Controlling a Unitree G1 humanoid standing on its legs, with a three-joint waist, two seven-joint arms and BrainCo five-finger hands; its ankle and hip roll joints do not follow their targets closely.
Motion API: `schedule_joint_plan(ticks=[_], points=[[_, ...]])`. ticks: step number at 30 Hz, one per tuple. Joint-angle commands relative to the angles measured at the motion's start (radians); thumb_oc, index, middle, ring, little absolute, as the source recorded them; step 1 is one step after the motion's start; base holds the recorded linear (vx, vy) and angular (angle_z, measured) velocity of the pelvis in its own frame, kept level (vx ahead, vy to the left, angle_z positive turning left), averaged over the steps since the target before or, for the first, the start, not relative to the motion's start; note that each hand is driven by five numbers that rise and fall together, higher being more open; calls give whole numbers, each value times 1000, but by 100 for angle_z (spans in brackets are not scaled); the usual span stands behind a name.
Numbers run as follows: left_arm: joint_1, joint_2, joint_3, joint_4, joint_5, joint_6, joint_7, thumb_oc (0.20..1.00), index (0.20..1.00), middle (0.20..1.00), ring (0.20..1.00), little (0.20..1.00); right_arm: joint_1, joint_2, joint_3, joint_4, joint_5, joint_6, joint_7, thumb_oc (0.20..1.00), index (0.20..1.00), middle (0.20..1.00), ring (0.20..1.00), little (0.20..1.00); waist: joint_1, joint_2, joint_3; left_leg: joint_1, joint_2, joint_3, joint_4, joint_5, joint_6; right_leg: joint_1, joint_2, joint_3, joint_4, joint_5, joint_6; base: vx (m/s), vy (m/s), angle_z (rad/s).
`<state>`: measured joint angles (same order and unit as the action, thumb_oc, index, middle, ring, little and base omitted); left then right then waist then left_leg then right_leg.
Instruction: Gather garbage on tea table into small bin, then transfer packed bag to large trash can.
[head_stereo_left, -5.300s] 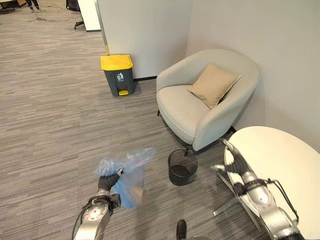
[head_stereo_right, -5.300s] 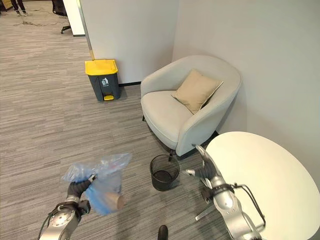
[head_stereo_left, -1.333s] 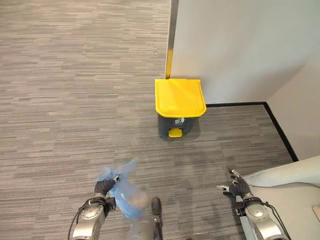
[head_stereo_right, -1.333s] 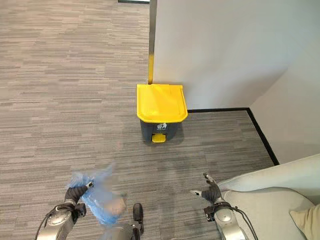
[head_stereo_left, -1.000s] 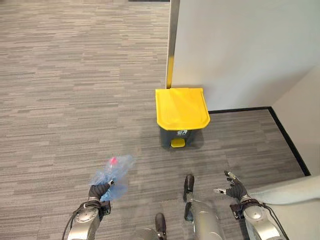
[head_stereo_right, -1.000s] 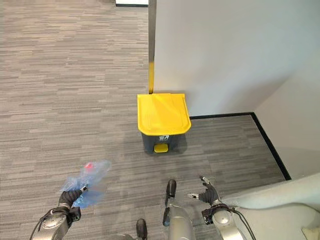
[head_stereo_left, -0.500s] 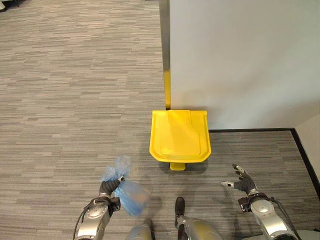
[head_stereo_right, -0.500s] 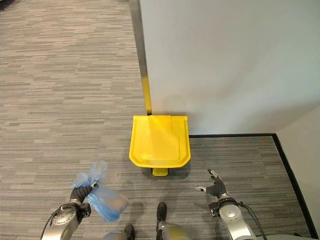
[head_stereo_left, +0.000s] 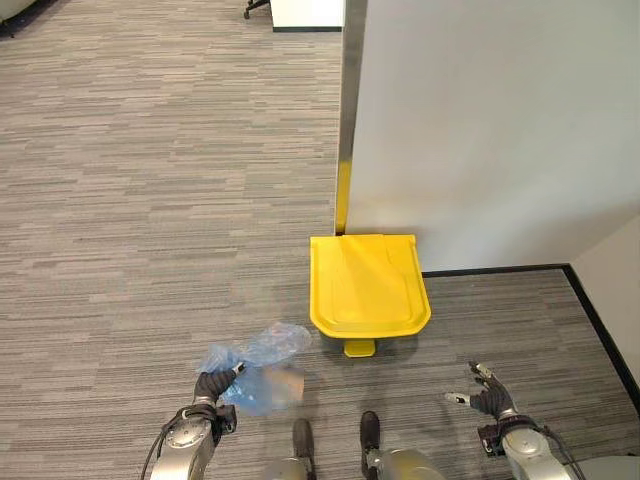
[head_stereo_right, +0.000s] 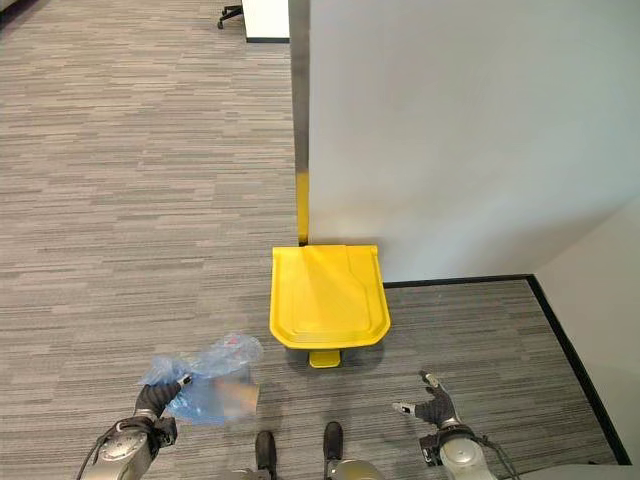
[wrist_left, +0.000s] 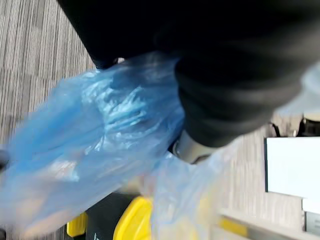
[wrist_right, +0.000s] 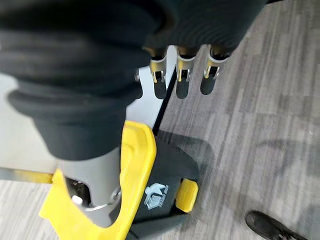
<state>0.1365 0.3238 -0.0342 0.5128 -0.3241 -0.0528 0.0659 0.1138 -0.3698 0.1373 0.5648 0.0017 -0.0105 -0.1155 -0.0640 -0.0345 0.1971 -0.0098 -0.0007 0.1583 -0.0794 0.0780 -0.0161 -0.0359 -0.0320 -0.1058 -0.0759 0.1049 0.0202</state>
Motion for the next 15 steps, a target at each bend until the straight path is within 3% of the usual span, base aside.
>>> schedule_joint_plan(ticks=[1,15], points=[[5,53,48,-47,32,-45,5,200,200,200,200,200,-28,0,-30,0,33,-6,1,1000,1000,1000,1000,1000,20,-39,-30,10,-1,-8,109,-159,-10,-10,-49,9,70,-111,90,67,74,-36],[-1,69,68,-44,6,-46,23,200,200,200,200,200,-71,18,-18,4,49,-3,5,1000,1000,1000,1000,1000,42,-69,-7,-29,-27,-6,211,-233,36,-58,-70,75,132,-101,125,28,82,-16]])
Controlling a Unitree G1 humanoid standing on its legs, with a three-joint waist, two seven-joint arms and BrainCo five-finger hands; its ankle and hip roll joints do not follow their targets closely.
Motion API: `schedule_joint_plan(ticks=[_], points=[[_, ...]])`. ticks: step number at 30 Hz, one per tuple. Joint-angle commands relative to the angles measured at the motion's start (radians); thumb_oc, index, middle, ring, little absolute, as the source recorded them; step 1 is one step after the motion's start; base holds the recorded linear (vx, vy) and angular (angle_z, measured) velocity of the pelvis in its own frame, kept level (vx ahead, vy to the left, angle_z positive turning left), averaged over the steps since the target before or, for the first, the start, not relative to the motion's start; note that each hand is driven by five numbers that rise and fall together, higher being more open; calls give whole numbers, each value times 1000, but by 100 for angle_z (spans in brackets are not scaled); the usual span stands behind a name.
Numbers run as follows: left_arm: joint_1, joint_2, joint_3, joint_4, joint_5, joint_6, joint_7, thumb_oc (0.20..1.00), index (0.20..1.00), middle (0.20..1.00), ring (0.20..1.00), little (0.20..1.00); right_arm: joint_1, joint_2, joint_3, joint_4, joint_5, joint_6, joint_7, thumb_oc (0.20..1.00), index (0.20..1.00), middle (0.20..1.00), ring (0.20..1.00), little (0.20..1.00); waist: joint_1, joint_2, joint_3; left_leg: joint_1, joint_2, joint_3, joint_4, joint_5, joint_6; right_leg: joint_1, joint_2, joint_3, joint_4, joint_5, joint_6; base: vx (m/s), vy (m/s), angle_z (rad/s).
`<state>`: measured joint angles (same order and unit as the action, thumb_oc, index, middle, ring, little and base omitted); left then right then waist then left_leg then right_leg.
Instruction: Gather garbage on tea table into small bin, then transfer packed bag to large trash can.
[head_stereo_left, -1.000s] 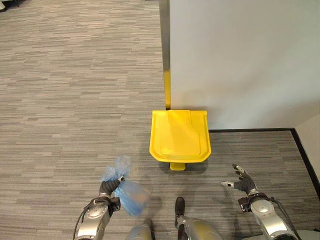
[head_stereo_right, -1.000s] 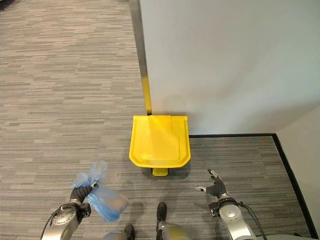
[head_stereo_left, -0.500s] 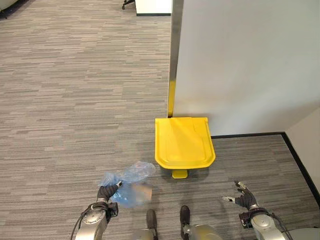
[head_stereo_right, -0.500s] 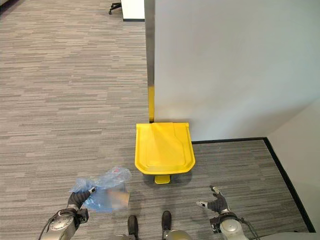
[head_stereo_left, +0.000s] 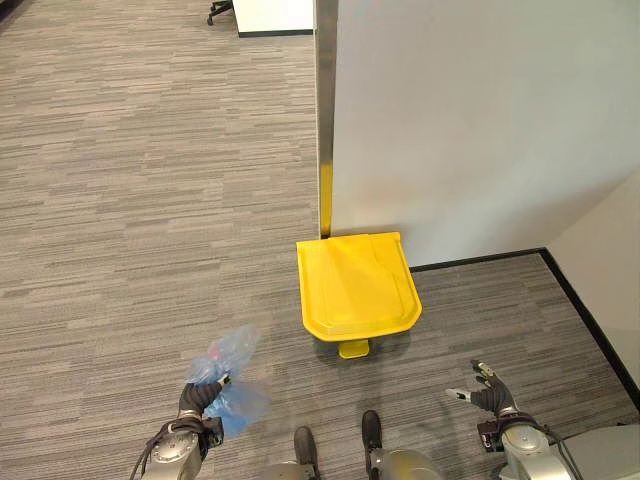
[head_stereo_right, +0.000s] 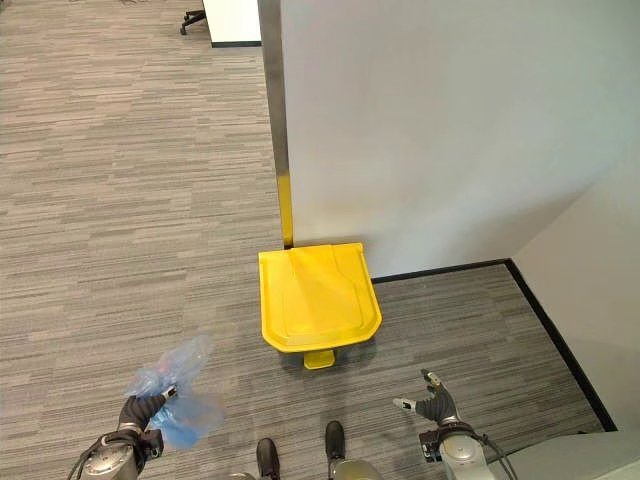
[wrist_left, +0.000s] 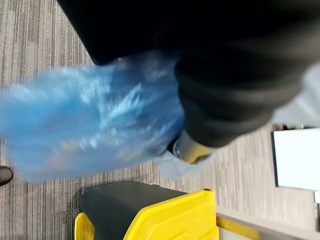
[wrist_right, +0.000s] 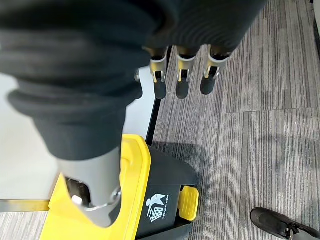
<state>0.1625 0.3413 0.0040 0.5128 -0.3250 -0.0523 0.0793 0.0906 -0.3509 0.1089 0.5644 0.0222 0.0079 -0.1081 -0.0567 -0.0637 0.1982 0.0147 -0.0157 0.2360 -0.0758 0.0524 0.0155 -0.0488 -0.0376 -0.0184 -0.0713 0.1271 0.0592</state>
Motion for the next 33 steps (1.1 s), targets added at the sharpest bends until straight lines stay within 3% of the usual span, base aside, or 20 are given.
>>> schedule_joint_plan(ticks=[1,4,6,8,16,22,25,28,33], points=[[-27,52,30,-44,7,-47,9,200,200,200,200,200,-48,0,10,4,29,-21,-2,1000,1000,1000,1000,1000,35,-40,-8,-54,-12,-83,208,-208,4,-46,-64,-12,128,-124,86,15,73,-20],[-28,57,32,-46,8,-44,9,200,200,200,200,200,-53,5,11,2,31,-23,-1,1000,1000,1000,1000,1000,44,-43,1,-61,-26,-101,213,-216,15,-70,-69,-6,177,-125,99,37,135,-19],[-32,67,37,-43,13,-43,11,200,200,200,200,200,-55,10,14,-5,33,-27,0,1000,1000,1000,1000,1000,48,-39,15,-46,-37,-109,215,-227,29,-111,-77,-15,282,-120,113,69,153,-10],[-36,64,33,-41,9,-45,11,200,200,200,200,200,-56,9,14,-10,36,-25,1,1000,1000,1000,1000,1000,44,-33,25,1,-56,-122,195,-243,35,-174,-67,-38,306,-93,106,164,125,-13],[-65,54,21,-18,8,-50,10,200,200,200,200,200,-49,-8,-7,-20,43,-25,-12,1000,1000,1000,1000,1000,-13,-18,49,108,-94,-194,193,-308,15,-287,-63,-161,92,-25,122,210,31,27],[-80,49,6,-15,18,-47,7,200,200,200,200,200,-13,-18,-45,-35,66,-25,-19,1000,1000,1000,1000,1000,-50,-27,35,151,-114,-278,232,-377,2,-303,-56,-93,86,19,114,231,-68,57],[-79,34,3,1,6,-46,7,200,200,200,200,200,-8,-25,-68,-22,88,-30,-31,1000,1000,1000,1000,1000,-70,-15,11,176,-79,-287,235,-400,-16,-313,-57,-92,146,25,97,289,-148,29],[-92,25,-6,17,-5,-52,7,200,200,200,200,200,-11,-22,-93,-19,136,-42,-42,1000,1000,1000,1000,1000,-89,3,-4,184,-56,-290,211,-369,-28,-319,-45,-94,161,17,92,95,-35,32],[-101,27,-5,11,-9,-54,5,200,200,200,200,200,-28,-23,-83,-13,149,-48,-39,1000,1000,1000,1000,1000,-95,20,-17,186,-46,-277,163,-368,-21,-349,-26,-89,161,20,92,16,-2,0]])
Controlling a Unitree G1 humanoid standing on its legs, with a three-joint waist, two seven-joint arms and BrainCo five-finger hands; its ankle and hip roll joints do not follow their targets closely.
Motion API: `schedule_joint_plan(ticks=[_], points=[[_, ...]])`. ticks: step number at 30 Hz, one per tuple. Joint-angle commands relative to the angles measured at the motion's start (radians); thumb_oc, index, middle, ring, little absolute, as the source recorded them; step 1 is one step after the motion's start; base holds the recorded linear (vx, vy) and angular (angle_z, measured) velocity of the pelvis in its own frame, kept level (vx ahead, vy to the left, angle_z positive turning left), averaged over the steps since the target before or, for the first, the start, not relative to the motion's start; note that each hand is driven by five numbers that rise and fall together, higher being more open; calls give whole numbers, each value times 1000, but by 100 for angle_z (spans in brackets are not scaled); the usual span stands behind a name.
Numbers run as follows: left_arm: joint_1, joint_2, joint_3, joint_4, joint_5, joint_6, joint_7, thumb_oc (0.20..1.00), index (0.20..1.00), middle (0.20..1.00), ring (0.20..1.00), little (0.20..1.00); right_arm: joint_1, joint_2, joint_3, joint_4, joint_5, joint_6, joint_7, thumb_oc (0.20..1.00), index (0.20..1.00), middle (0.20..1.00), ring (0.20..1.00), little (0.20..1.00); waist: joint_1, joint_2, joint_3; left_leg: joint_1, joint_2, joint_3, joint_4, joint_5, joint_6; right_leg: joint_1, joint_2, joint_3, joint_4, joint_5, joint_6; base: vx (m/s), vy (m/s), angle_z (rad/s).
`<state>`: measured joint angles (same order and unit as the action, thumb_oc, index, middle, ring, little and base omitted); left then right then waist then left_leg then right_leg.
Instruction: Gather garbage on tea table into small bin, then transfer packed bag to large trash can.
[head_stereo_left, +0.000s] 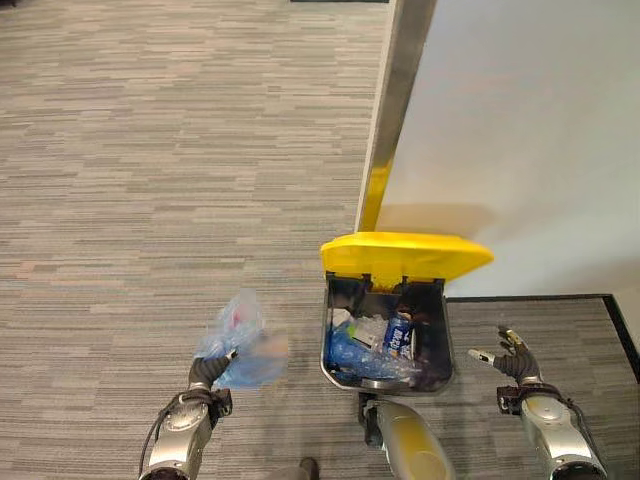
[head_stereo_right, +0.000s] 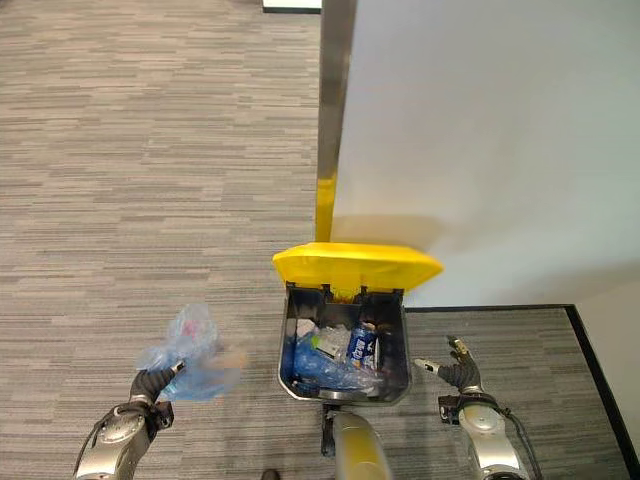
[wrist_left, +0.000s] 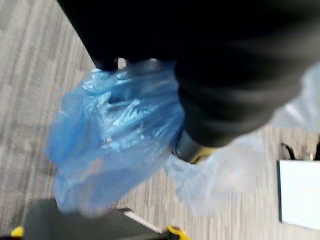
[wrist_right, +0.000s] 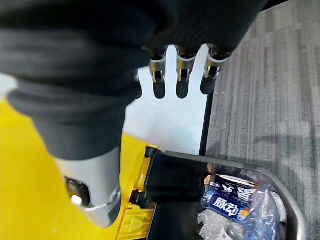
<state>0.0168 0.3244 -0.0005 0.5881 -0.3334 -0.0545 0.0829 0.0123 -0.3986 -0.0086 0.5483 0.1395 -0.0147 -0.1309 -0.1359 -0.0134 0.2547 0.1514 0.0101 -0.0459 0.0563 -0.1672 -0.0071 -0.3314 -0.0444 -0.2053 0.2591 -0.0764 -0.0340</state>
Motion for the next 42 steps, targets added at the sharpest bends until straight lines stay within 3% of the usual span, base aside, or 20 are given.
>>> schedule_joint_plan(ticks=[1,11,21,24,28,35,42], points=[[45,43,0,-66,2,-50,0,200,200,200,200,200,49,29,40,0,31,-25,-14,1000,1000,1000,1000,1000,-14,-31,-73,48,-74,7,30,-147,4,-68,-18,101,-172,227,188,-37,21,-7],[21,32,-72,-84,21,-55,-38,200,200,200,200,200,-115,86,249,-64,56,-37,68,1000,1000,1000,1000,1000,39,-28,-58,63,-105,0,15,-166,31,-74,-38,114,-190,259,196,-26,27,-8],[-154,57,-216,-125,-42,-104,-18,200,200,200,200,200,-529,143,446,-26,76,-49,27,1000,1000,1000,1000,1000,99,-26,9,-13,-109,-21,78,-171,25,-113,-61,100,-182,268,186,-46,-33,14],[-217,84,-286,-190,-53,-126,-26,200,200,200,200,200,-703,134,464,32,97,-56,-8,1000,1000,1000,1000,1000,117,-36,41,-48,-116,-16,98,-164,22,-127,-63,100,-188,279,193,-98,-47,5],[-242,96,-335,-261,-63,-134,-53,200,200,200,200,200,-787,121,481,79,98,-56,-15,1000,1000,1000,1000,1000,131,-44,52,-63,-121,-11,106,-164,21,-135,-64,92,-194,284,198,-47,-39,-11],[-366,96,-456,-360,-35,-145,-82,200,200,200,200,200,-850,97,472,119,149,-66,-20,1000,1000,1000,1000,1000,119,-51,69,-59,-126,-2,107,-170,26,-137,-66,97,-191,293,207,-48,-8,-2],[-432,100,-471,-418,-24,-158,-64,200,200,200,200,200,-870,65,489,109,137,-66,-13,1000,1000,1000,1000,1000,111,-62,73,-42,-130,26,78,-168,27,-137,-83,55,-204,301,220,-17,2,-19]])
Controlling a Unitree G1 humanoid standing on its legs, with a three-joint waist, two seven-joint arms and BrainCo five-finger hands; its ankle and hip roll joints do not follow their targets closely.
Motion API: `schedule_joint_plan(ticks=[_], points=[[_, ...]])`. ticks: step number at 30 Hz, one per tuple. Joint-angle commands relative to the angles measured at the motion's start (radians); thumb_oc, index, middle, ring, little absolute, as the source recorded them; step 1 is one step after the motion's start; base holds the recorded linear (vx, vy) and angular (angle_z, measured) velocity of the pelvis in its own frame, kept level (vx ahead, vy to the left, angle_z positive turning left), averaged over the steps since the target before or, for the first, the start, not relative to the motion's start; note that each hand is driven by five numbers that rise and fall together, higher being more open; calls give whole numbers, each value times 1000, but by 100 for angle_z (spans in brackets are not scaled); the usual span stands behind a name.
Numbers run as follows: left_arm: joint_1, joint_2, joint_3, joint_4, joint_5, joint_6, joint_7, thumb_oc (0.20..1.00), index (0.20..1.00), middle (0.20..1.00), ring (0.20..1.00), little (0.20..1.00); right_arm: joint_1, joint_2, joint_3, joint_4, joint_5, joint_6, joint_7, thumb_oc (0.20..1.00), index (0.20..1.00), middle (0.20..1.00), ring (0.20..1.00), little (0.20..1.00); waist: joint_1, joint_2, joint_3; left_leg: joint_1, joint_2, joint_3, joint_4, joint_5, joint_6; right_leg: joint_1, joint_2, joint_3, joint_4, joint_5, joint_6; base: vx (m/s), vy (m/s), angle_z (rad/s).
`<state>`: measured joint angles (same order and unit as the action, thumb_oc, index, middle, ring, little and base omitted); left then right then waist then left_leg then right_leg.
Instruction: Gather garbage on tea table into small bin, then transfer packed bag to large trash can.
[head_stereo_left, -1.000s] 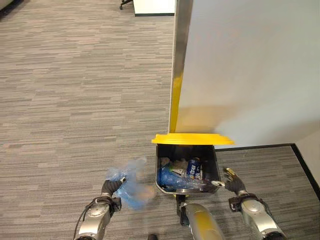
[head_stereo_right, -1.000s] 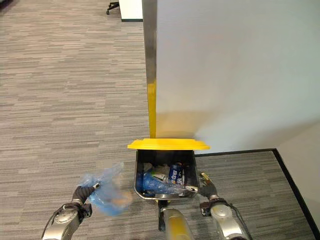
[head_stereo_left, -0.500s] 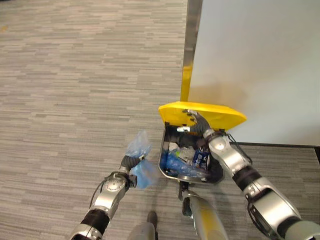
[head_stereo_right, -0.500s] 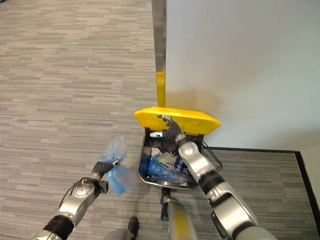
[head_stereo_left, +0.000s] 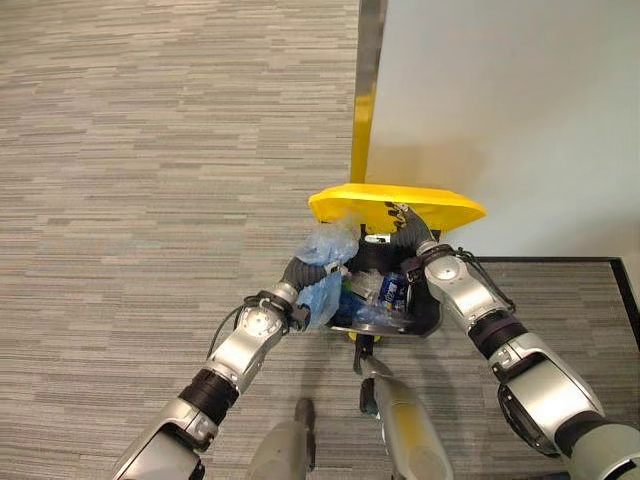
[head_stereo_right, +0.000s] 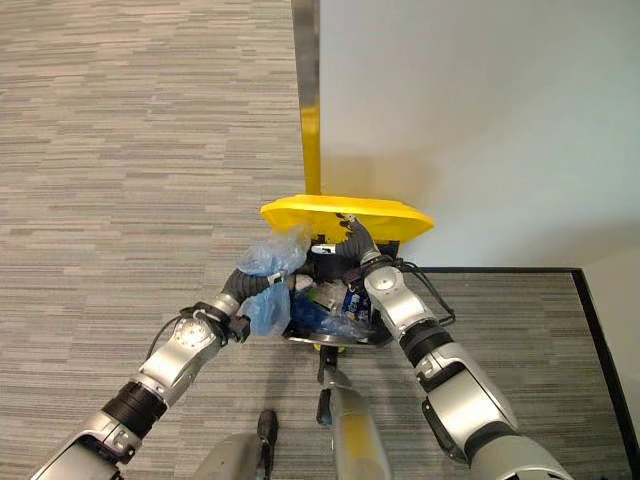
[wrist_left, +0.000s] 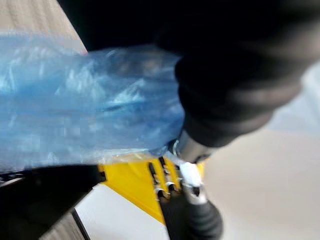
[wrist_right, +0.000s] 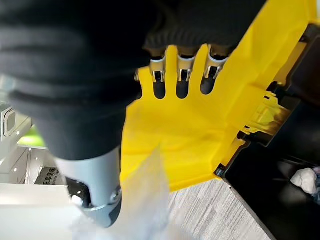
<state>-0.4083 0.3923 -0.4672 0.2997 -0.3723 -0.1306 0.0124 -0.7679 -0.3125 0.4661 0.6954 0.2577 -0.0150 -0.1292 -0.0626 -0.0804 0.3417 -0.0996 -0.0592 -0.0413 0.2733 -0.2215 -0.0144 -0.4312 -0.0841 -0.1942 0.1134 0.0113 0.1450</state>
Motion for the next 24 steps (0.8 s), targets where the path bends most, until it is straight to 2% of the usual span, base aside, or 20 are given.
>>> schedule_joint_plan(ticks=[1,6,12,17,20,24], points=[[-7,32,-4,-130,15,-82,6,200,200,200,200,200,-90,-22,15,-38,19,-65,-15,1000,1000,1000,1000,1000,38,5,-14,210,-60,22,-139,-114,35,-37,-43,44,-58,214,41,2,-2,-16],[-41,37,-6,-91,60,-74,34,200,200,200,200,200,-112,-56,18,-26,9,-54,-12,1000,1000,1000,1000,1000,28,7,-5,212,-64,29,-139,-115,36,-45,-45,44,-57,219,35,-4,13,-6],[-123,22,-32,-24,110,-62,66,200,200,200,200,200,-147,-94,23,-34,6,-45,-34,1000,1000,1000,1000,1000,10,8,36,185,-64,29,-124,-115,36,-73,-45,52,-41,219,29,-13,-4,-2],[-202,7,-73,132,182,-36,94,200,200,200,200,200,-190,-112,45,-45,-13,-39,-50,1000,1000,1000,1000,1000,-5,3,76,137,-68,40,-88,-119,34,-104,-45,57,-28,217,25,-4,-5,1],[-303,-18,-102,313,272,-4,140,200,200,200,200,200,-238,-99,72,-64,-21,-42,-73,1000,1000,1000,1000,1000,-27,4,113,86,-66,54,-66,-119,31,-148,-46,63,-17,216,24,-21,-6,-6],[-355,-39,-116,403,287,9,163,200,200,200,200,200,-256,-92,83,-82,-16,-49,-84,1000,1000,1000,1000,1000,-41,4,134,57,-68,60,-42,-123,31,-169,-47,69,-7,215,23,-6,-2,-2]])
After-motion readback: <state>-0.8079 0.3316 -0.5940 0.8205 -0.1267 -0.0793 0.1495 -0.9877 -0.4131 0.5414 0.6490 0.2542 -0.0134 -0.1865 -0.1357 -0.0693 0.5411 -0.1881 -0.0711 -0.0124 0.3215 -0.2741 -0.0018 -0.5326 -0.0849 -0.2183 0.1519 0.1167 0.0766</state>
